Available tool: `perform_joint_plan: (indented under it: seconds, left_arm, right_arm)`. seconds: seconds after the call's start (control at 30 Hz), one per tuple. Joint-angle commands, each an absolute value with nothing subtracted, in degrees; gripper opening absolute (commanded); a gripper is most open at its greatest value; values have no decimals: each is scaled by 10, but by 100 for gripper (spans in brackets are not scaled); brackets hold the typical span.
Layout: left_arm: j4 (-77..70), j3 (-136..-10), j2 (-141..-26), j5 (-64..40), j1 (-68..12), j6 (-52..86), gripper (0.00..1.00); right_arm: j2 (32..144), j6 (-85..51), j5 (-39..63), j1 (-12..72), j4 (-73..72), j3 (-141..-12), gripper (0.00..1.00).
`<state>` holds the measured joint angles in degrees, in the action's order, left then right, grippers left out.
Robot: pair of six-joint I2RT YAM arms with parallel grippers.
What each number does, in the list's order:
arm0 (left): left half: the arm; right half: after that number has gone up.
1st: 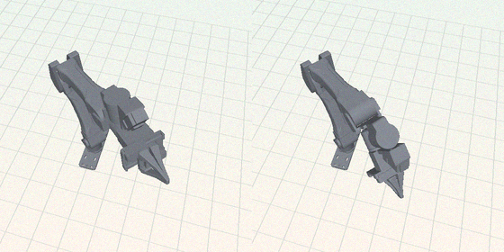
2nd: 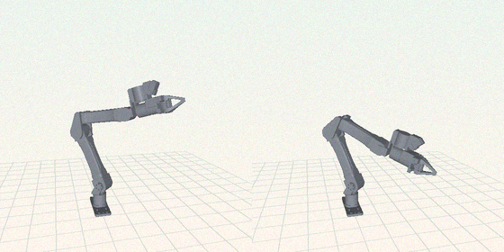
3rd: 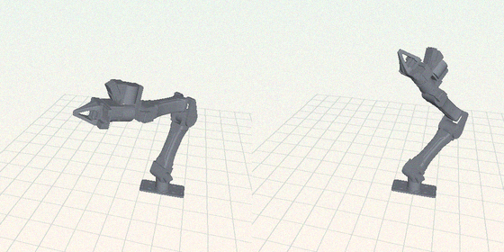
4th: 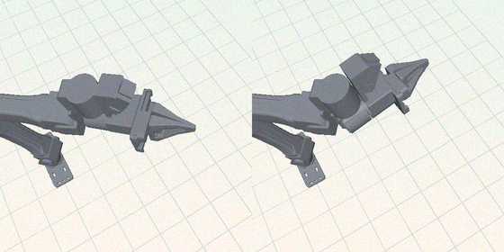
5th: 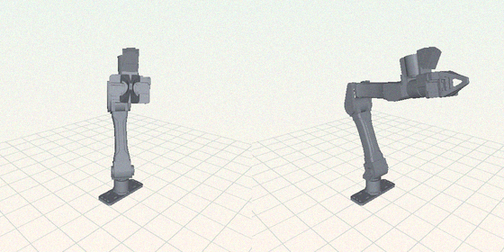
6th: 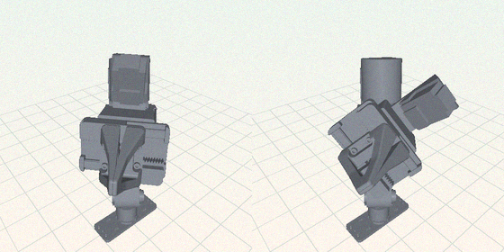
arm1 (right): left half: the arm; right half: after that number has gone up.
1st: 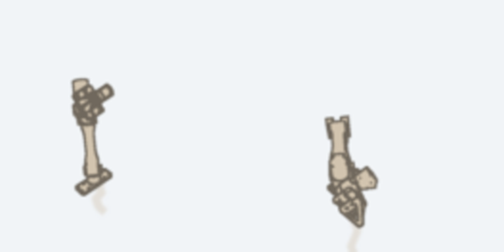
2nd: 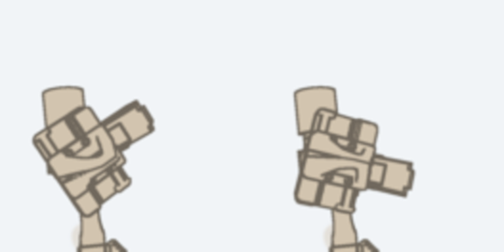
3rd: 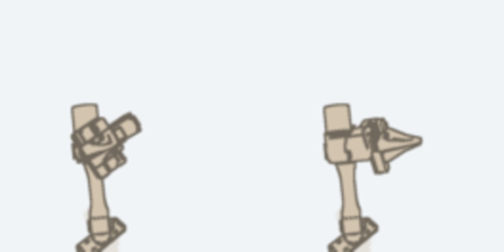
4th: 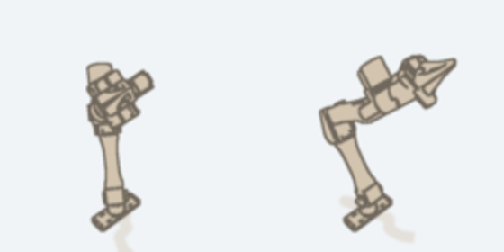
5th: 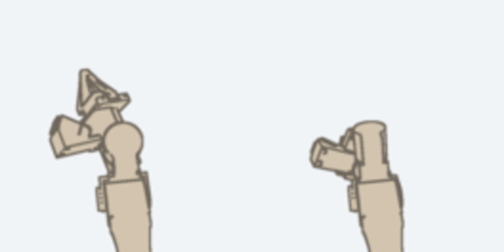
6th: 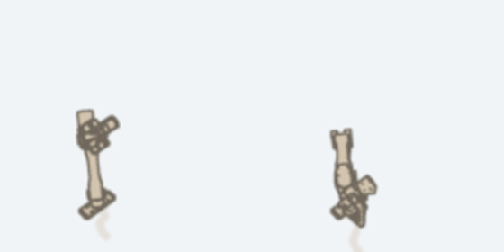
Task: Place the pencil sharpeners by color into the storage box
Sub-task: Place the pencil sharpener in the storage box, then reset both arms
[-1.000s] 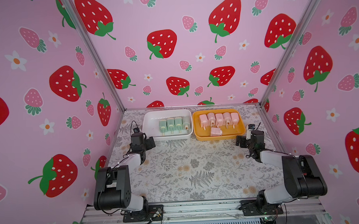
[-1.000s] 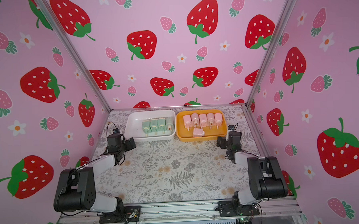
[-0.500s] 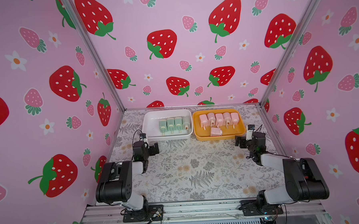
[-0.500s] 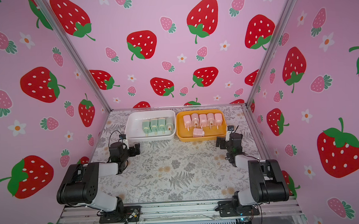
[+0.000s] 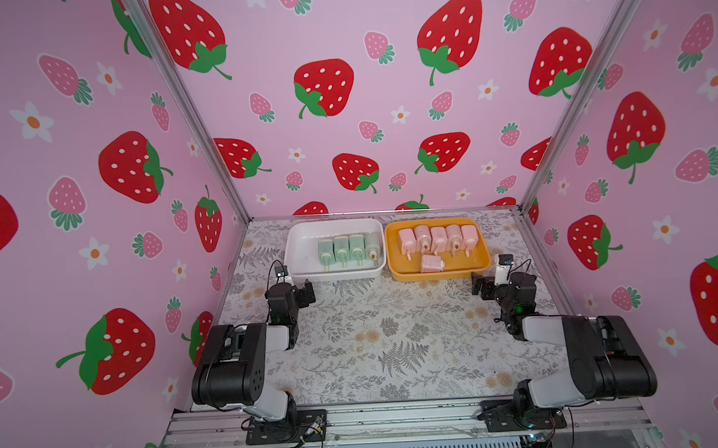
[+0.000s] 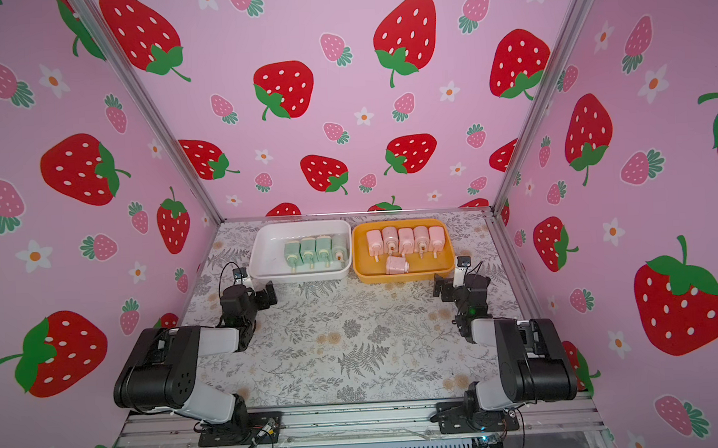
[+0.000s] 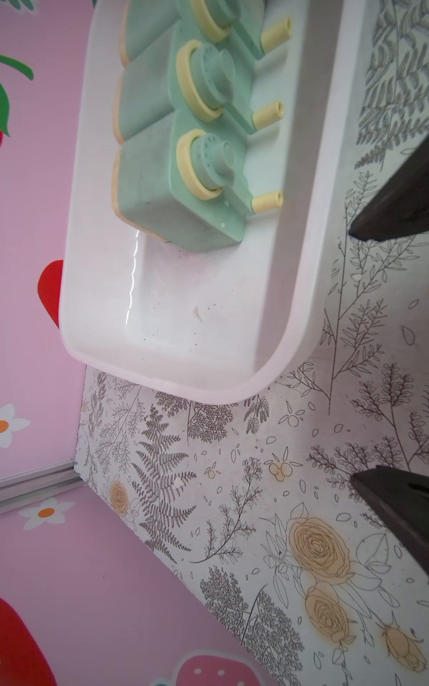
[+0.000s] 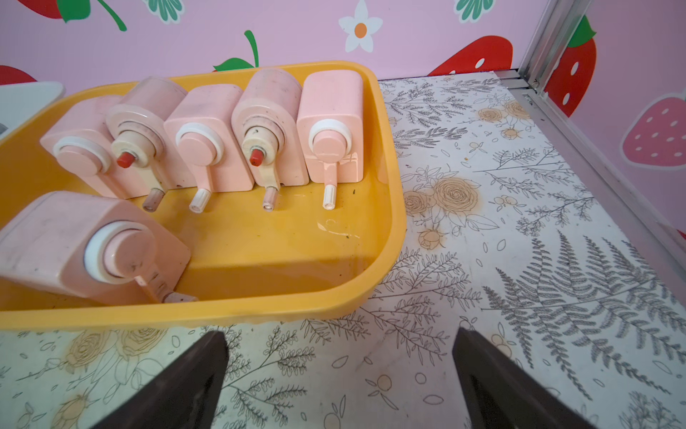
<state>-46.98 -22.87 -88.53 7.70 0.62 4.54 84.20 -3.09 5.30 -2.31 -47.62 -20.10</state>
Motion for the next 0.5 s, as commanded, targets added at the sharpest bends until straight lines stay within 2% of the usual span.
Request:
perform_joint_plan:
  seconds: [0.0,0.07,0.17,0.23,0.37,0.47]
  left_arm:
    - [-481,-233,-881,96,5,50,100]
    - [-474,-238,-881,84,6,45,100]
    - [-463,-246,-884,57,6,32,100]
    - [-466,-244,-884,43,4,23,99]
    - [-449,-254,-887,66,3,33,100]
    - [-444,-258,-888,77,1,35,100]
  right_arm:
    - [873,-22,81,-26,-579,-177,100]
    - [915,-24,93,-26,-655,-167,100]
    - [889,-27,81,-31,-623,-159,100]
    - [909,-32,84,-32,-660,-158,100]
    - [908,-35,89,-38,-492,-249,100]
    - [909,-53,38,-35,-475,-256,100]
